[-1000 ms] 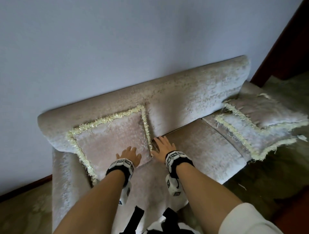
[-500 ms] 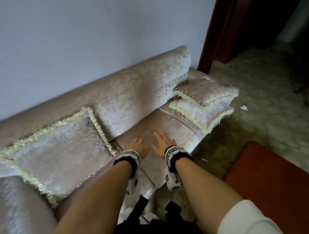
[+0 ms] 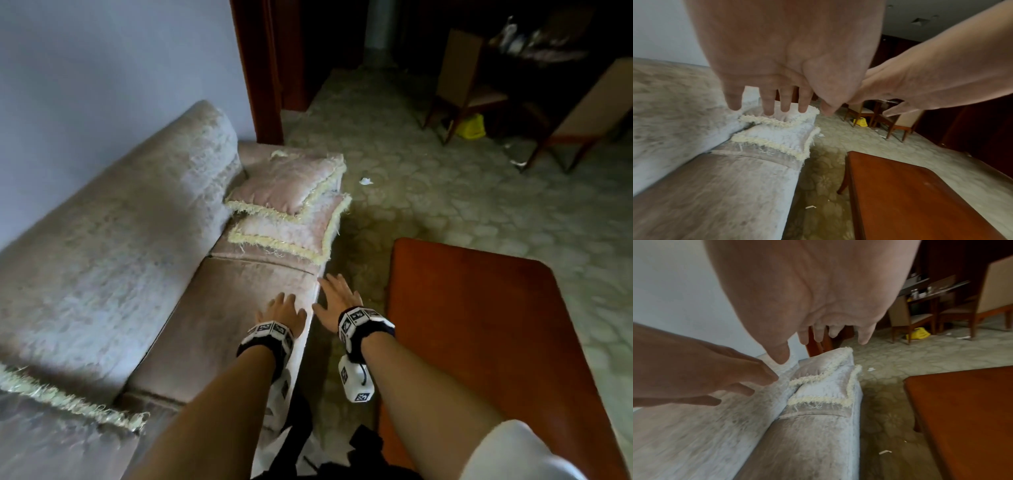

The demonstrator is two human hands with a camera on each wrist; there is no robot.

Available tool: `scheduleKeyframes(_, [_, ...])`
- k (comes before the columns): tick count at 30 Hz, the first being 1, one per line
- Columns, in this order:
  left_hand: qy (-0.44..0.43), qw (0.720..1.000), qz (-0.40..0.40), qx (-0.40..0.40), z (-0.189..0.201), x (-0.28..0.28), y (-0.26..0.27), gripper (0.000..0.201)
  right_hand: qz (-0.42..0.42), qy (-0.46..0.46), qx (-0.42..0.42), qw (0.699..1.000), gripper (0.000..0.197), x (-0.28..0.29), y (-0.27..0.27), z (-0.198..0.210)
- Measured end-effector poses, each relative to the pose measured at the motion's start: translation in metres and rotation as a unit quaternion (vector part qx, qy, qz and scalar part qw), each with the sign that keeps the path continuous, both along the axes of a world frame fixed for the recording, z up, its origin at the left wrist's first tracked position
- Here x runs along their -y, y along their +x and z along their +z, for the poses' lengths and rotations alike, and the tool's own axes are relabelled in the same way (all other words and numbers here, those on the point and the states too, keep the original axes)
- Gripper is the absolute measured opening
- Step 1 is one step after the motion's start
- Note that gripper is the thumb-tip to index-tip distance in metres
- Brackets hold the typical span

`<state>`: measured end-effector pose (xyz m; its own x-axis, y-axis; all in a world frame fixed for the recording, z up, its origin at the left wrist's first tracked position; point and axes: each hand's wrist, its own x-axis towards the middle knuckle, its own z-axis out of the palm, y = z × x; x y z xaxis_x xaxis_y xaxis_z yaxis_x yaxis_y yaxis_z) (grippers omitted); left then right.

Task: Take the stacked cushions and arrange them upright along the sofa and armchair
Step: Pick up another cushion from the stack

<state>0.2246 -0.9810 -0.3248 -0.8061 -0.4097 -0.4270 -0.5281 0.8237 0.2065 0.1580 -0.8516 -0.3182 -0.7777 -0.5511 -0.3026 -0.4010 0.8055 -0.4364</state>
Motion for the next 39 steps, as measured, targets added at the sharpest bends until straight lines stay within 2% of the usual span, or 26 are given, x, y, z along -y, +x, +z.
scheduleKeyframes(6, [0.019, 0.999, -0.042, -0.01, -0.017, 0.028, -0.071, 0.057, -0.09, -0.001, 0.018, 0.996, 0.065, 0.017, -0.053, -0.002])
scheduleKeyframes(14, [0.034, 0.997, -0.062, -0.003, -0.02, 0.084, -0.124, 0.059, -0.113, 0.012, 0.024, 0.993, 0.064, 0.071, -0.102, 0.005])
scheduleKeyframes(21, [0.058, 0.997, -0.038, -0.016, -0.025, 0.139, -0.15, 0.058, -0.092, 0.033, 0.031, 0.995, 0.064, 0.114, -0.138, 0.001])
scheduleKeyframes(27, [0.01, 0.999, -0.04, -0.027, -0.015, 0.175, -0.174, 0.058, -0.055, 0.014, 0.012, 0.998, 0.064, 0.158, -0.171, 0.005])
scheduleKeyframes(31, [0.012, 0.999, -0.03, -0.027, -0.018, 0.181, -0.186, 0.056, -0.034, 0.024, 0.024, 0.999, 0.064, 0.167, -0.191, 0.002])
scheduleKeyframes(39, [0.013, 0.998, 0.063, 0.003, -0.015, 0.195, -0.224, 0.054, 0.054, -0.021, 0.032, 0.998, 0.064, 0.2, -0.253, -0.014])
